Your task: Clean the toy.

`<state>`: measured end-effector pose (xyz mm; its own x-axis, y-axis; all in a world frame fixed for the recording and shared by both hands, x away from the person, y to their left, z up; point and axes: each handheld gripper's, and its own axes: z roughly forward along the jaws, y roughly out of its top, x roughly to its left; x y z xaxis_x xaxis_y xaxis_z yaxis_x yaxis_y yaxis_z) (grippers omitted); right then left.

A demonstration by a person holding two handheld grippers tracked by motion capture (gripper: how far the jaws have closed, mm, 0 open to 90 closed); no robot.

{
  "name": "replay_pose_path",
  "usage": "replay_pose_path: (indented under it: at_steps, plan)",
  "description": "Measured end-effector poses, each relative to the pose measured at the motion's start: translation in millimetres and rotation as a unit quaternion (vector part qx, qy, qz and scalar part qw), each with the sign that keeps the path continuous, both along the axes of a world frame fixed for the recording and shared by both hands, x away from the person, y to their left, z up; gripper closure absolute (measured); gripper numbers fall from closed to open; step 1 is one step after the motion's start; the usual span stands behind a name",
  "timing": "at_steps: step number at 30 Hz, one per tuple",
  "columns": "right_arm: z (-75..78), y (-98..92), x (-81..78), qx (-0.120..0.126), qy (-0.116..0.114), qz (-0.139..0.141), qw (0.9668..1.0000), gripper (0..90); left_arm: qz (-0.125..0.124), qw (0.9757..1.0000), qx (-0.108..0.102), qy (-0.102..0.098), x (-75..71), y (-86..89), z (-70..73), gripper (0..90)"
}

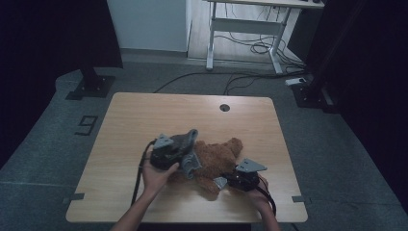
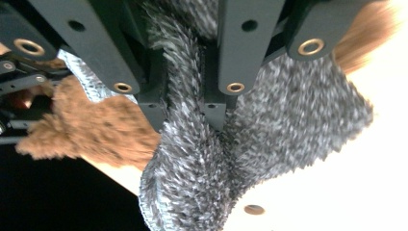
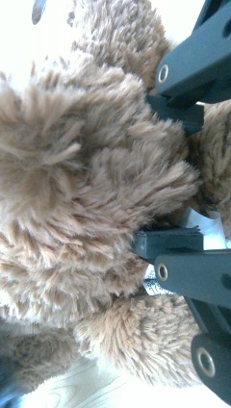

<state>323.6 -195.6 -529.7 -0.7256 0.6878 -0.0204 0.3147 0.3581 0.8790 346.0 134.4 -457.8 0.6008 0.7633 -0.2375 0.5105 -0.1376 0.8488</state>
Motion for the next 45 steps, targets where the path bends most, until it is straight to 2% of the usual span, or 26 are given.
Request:
replay_pose_path:
  at_steps: [2, 5, 9, 13, 16, 20, 22, 25, 28, 31, 35, 37, 40, 44, 45]
  plan:
    - [-0.3, -0.4, -0.1, 0.002, 0.001, -0.001, 1.0000, 54.1, 0.014, 0.9999, -0.008, 0.007, -0.6, 16.2, -3.2, 77.3]
    - [-0.8, -0.5, -0.4, 0.002, 0.002, -0.001, 1.0000, 54.0, 0.020, 0.9994, -0.014, 0.026, -1.6, 32.9, -13.1, 77.3]
    - [-1.2, -0.4, -1.1, 0.003, 0.002, -0.004, 1.0000, 54.0, 0.037, 0.9984, 0.003, 0.042, -4.8, 48.4, -30.7, 77.4]
    - [-2.5, -1.6, -0.3, 0.011, 0.005, -0.004, 0.9999, 54.0, 0.036, 0.9966, 0.017, 0.072, -5.5, 55.4, -50.7, 77.3]
    - [-2.7, -2.2, 0.5, 0.012, 0.006, -0.003, 0.9999, 53.9, 0.034, 0.9956, 0.020, 0.085, -2.5, 54.8, -57.1, 77.3]
    - [-2.8, -2.2, 0.5, 0.013, 0.004, -0.005, 0.9999, 53.7, 0.026, 0.9946, 0.029, 0.096, 1.6, 56.7, -50.6, 77.0]
    - [-3.0, -2.4, 0.2, 0.013, 0.003, -0.007, 0.9999, 53.7, 0.034, 0.9958, 0.029, 0.080, 0.1, 59.9, -39.9, 76.9]
    - [-3.6, -2.9, -0.5, 0.015, 0.002, -0.007, 0.9999, 53.5, 0.027, 0.9978, 0.013, 0.058, -3.3, 58.8, -18.6, 77.0]
    - [-3.7, -3.4, -0.1, 0.016, 0.002, -0.005, 0.9999, 53.5, 0.008, 0.9991, 0.018, 0.038, -4.8, 43.3, 3.8, 77.0]
    - [-3.7, -3.8, 0.5, 0.017, 0.003, -0.005, 0.9998, 53.4, -0.015, 0.9991, 0.030, 0.025, -0.2, 17.5, 22.4, 76.9]
    - [-4.1, -3.7, 0.4, 0.019, 0.001, -0.008, 0.9998, 53.0, -0.050, 0.9979, 0.027, 0.031, 15.5, -26.6, 38.7, 76.6]
    - [-4.2, -3.4, -0.1, 0.019, 0.000, -0.008, 0.9998, 53.0, -0.069, 0.9965, 0.020, 0.042, 23.5, -51.9, 42.1, 76.6]
    - [-4.3, -3.1, -0.1, 0.018, -0.002, -0.009, 0.9998, 53.0, -0.098, 0.9931, 0.015, 0.063, 33.5, -92.0, 40.5, 76.6]
    - [-4.9, -2.9, 0.0, 0.021, -0.002, -0.010, 0.9997, 53.1, -0.123, 0.9882, 0.036, 0.084, 42.9, -140.5, 30.3, 76.2]
    - [-5.0, -3.0, 0.1, 0.020, -0.002, -0.010, 0.9997, 53.1, -0.127, 0.9866, 0.031, 0.097, 46.0, -148.5, 25.8, 76.0]
